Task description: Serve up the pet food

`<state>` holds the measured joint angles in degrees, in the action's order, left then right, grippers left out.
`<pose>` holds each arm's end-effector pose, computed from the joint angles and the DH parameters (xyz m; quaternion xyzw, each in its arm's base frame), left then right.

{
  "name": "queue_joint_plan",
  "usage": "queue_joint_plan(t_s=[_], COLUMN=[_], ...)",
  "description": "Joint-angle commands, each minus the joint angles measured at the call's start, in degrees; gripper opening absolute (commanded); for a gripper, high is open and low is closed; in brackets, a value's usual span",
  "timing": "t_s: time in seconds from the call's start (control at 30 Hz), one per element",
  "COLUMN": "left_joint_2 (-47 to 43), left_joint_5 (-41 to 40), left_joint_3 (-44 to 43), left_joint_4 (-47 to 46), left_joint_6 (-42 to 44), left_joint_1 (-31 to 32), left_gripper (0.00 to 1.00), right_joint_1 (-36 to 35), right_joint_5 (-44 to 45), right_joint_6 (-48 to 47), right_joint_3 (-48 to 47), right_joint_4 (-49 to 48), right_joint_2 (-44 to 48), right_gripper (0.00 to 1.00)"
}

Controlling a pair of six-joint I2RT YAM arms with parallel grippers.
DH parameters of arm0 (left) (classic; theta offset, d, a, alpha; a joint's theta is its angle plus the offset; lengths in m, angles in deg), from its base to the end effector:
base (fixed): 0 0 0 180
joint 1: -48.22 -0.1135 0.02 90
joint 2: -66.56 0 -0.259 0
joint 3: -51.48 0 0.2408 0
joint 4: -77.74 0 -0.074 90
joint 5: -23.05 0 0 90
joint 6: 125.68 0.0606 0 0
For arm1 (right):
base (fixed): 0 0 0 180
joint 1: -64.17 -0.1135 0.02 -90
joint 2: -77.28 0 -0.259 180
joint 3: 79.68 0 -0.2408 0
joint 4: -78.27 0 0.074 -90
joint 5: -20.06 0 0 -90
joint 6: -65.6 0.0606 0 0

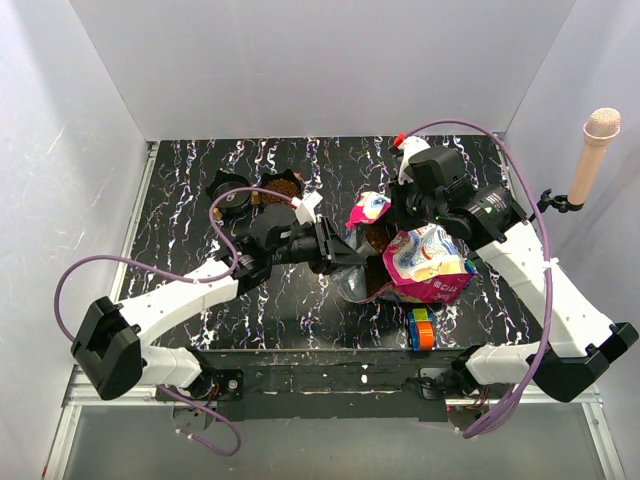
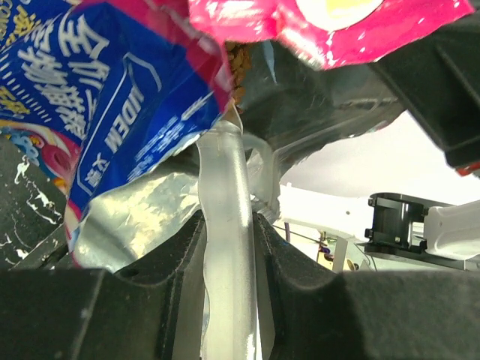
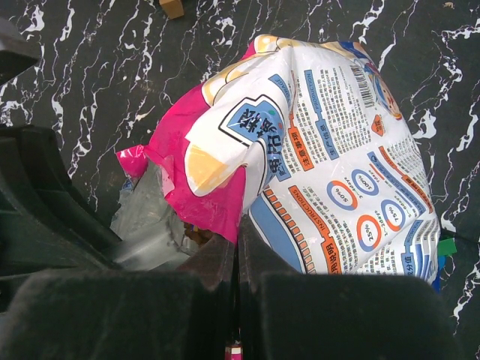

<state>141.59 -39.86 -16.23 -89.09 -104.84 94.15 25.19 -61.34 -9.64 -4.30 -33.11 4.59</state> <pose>0.1970 -0.2432 0.2882 -0.0300 0.8093 -0.5709 0.1350 0.2037 0.1532 0.4081 -0.1541 0.8784 0.1424 0.4293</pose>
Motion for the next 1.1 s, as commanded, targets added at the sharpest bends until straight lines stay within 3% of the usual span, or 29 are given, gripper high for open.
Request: queue_joint_plan(t_s=[0.0, 0.17, 0.33, 0.5, 0.67, 0.8, 0.93, 1.07], left_joint_2=[-5.84, -11.39, -8.49, -13.24, -3.23, -13.13, -8.24, -13.92], left_joint_5=[-1.25, -1.16, -1.69, -5.82, -1.08, -4.32, -1.17, -4.58], left_joint_3=[3.26, 7.48, 11.44, 12.4, 8.37, 9.93, 11.71, 11.43], left_joint_4=[-3.14, -4.71, -13.85, -8.31, -10.79, -3.15, -9.2, -2.8], left_joint_6=[-0.35, -1.14, -4.83, -6.41, -10.02, -9.41, -11.43, -11.25], left_joint_1=[-0.14, -0.23, -0.14, 1.44, 0.82, 1.01, -1.81, 0.03], left_gripper=[0.0, 0.0, 0.0, 0.0, 0.0, 0.0, 0.0, 0.0], right_joint_1=[-0.48, -0.48, -0.39, -0.3, -0.22, -0.31, -0.22, -0.13], right_joint_5=[-1.4, -0.51, 0.1, 0.36, -0.16, 0.36, 0.37, 0.01], right_joint_6=[0.09, -0.09, -0.35, -0.44, -0.44, -0.61, -0.97, -0.79], right_joint_3=[-4.2, -5.52, -6.92, -7.37, -6.93, -6.75, -6.31, -7.28], right_joint_4=[-6.82, -6.38, -5.94, -5.41, -5.59, -5.24, -5.85, -5.06], right_joint_2=[3.52, 3.34, 2.72, 2.99, 2.55, 3.34, 2.64, 2.9], right_gripper=[0.01, 0.01, 0.01, 0.01, 0.01, 0.01, 0.01, 0.01])
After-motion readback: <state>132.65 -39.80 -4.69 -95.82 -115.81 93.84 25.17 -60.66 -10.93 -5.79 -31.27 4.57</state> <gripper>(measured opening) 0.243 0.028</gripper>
